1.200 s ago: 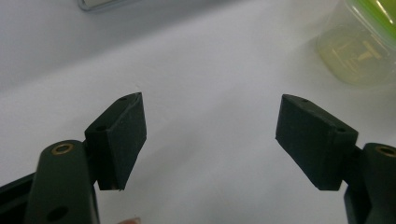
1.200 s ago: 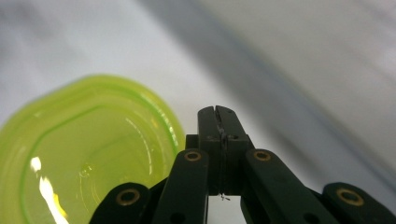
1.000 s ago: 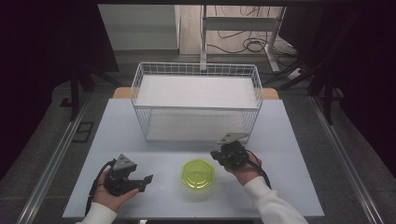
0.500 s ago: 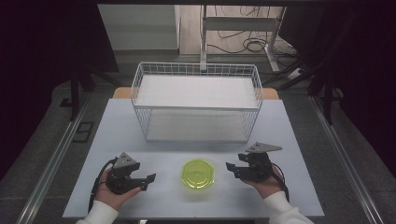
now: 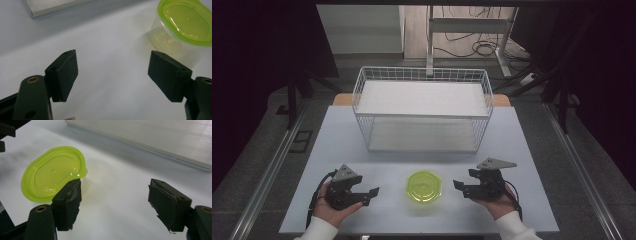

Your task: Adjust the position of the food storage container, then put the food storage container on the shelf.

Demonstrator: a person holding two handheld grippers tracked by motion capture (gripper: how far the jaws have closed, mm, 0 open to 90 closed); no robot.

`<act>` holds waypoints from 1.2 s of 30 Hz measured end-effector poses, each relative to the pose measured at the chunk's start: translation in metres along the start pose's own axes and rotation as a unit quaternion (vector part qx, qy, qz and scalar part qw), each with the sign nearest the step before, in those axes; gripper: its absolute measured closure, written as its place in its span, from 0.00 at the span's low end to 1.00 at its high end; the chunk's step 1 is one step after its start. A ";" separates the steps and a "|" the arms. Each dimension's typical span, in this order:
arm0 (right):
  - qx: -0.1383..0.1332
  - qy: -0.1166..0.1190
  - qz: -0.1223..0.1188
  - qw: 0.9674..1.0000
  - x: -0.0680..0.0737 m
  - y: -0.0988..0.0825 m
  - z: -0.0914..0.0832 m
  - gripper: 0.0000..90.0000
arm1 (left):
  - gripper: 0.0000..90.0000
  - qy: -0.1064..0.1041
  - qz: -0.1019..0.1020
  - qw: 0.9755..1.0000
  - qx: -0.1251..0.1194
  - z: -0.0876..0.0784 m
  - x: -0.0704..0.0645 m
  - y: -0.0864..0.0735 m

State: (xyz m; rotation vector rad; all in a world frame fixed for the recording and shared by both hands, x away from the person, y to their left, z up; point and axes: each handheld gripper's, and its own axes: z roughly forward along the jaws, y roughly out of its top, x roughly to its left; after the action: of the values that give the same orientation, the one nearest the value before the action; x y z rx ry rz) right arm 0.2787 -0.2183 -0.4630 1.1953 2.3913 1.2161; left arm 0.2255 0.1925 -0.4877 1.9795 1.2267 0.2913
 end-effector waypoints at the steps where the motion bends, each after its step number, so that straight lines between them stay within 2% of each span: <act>1: 0.000 0.000 0.000 1.000 0.000 0.000 0.000 0.30 | 0.27 -0.002 -0.002 1.000 -0.001 0.000 0.000 0.000; 4: -0.002 -0.001 -0.012 1.000 0.002 -0.001 0.000 0.30 | 0.27 -0.006 -0.007 1.000 -0.005 -0.001 0.001 0.001; 9: -0.001 0.002 -0.012 1.000 0.002 -0.003 0.002 0.29 | 0.28 -0.012 -0.009 1.000 -0.004 0.001 0.000 0.001; 15: -0.003 -0.006 -0.014 1.000 0.003 -0.005 0.001 0.28 | 0.27 -0.007 -0.007 1.000 -0.002 -0.001 0.000 0.000; 19: -0.010 0.000 -0.013 1.000 0.005 -0.005 -0.001 0.27 | 0.26 -0.018 -0.012 1.000 -0.011 0.000 -0.001 0.006; 20: -0.011 0.001 -0.012 1.000 0.005 -0.005 -0.002 0.27 | 0.26 -0.026 -0.018 0.999 -0.012 0.001 -0.003 0.007; 25: -0.018 0.013 -0.015 1.000 0.008 -0.005 0.000 0.28 | 0.25 -0.050 -0.024 0.998 -0.009 0.010 -0.008 0.012; 28: -0.027 0.027 -0.003 0.999 0.008 -0.004 -0.001 0.29 | 0.25 -0.066 -0.032 0.997 -0.007 0.017 -0.010 0.015; 32: -0.030 0.034 0.011 0.999 0.006 -0.005 -0.001 0.29 | 0.25 -0.098 -0.058 0.993 -0.009 0.022 -0.007 0.019; 36: -0.033 0.042 0.020 0.998 0.007 -0.005 -0.001 0.31 | 0.28 -0.115 -0.076 0.990 -0.013 0.025 -0.007 0.025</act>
State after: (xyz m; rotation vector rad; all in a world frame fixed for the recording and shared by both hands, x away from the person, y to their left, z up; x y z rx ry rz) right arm 0.2708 -0.2159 -0.4653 1.2020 2.3763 1.3711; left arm 0.2524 0.1682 -0.4858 1.8281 1.2093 0.0018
